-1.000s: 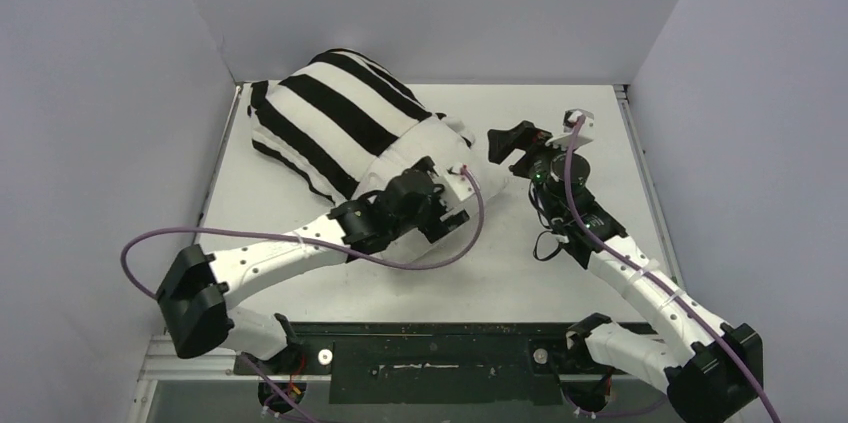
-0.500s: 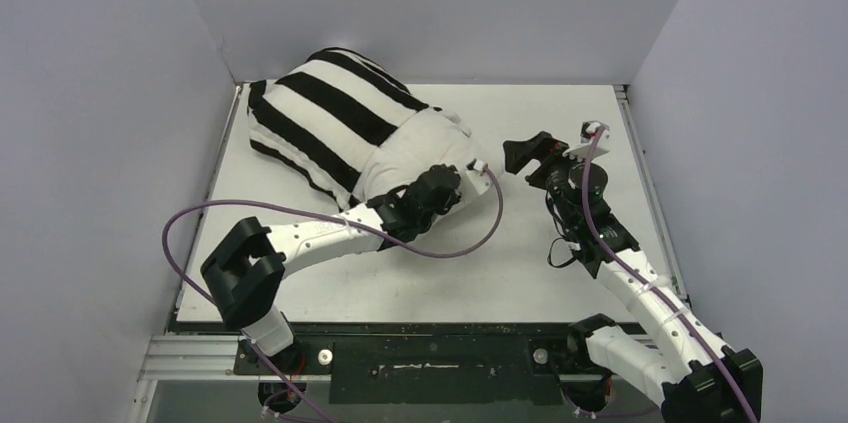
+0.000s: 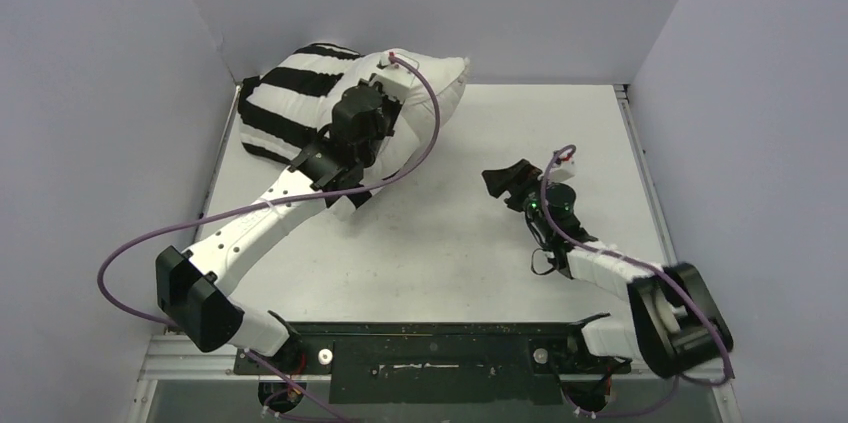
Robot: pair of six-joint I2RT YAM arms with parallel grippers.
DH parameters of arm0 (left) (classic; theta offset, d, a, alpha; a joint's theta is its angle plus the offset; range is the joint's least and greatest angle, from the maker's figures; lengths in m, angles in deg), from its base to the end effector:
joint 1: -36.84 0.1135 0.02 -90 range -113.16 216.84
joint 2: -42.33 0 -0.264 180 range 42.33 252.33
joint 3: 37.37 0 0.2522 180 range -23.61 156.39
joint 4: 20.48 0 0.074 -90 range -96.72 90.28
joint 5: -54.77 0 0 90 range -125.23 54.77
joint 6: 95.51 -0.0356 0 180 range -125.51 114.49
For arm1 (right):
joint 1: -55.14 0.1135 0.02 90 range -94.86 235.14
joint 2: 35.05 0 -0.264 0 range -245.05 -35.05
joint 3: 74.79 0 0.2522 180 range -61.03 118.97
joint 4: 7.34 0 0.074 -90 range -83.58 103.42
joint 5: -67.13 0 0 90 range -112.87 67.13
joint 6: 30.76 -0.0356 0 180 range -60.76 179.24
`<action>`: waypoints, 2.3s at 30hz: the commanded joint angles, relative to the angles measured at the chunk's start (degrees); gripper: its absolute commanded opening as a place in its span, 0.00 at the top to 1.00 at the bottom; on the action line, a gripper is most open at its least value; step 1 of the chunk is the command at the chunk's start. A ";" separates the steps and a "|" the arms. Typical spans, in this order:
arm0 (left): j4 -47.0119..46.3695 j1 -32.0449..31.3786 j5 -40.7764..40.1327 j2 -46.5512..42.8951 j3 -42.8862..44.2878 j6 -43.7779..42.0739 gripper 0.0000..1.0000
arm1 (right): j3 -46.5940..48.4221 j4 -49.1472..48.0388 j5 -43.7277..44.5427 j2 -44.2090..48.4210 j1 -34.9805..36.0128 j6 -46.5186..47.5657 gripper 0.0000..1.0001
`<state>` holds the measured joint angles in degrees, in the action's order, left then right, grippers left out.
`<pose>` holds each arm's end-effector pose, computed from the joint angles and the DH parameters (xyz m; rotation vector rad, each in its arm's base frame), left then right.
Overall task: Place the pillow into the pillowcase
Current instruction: Stuff the pillow into the pillowcase.
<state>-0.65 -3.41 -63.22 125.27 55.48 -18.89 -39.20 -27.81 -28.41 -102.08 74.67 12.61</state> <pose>0.2702 -0.2068 0.4007 0.4459 1.6655 0.0796 0.2246 0.0833 0.2042 0.3624 1.8194 0.9096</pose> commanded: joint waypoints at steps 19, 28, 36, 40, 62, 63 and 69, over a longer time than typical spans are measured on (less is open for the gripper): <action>4.06 7.46 3.76 -1.95 14.45 11.55 1.00 | 45.64 -40.98 -7.42 -66.27 12.80 -19.85 0.07; 3.95 8.59 3.42 -3.00 12.98 12.38 1.00 | 59.63 -36.63 -7.19 -74.02 14.86 -20.55 0.21; -6.18 9.80 -3.83 -6.23 -0.15 8.47 1.00 | 50.41 -34.90 -13.88 -57.76 11.74 -12.18 1.00; -9.18 10.25 -5.92 -5.30 -6.06 8.17 1.00 | 43.65 -34.02 -14.24 -44.53 10.20 -8.76 1.00; -2.46 11.25 23.05 -10.91 -10.74 14.53 0.43 | 34.14 -20.62 -22.29 -20.86 6.61 0.14 1.00; -1.52 11.09 28.52 -13.54 -10.38 15.41 0.42 | 34.84 -19.09 -23.42 -20.76 5.97 -0.05 1.00; 9.33 12.33 32.45 -22.53 -3.51 24.56 0.44 | 35.70 -5.80 -21.23 -15.07 2.82 -0.67 1.00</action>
<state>-4.37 7.17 -34.34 105.82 44.09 0.06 -8.34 -32.62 -48.28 -126.32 79.04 12.30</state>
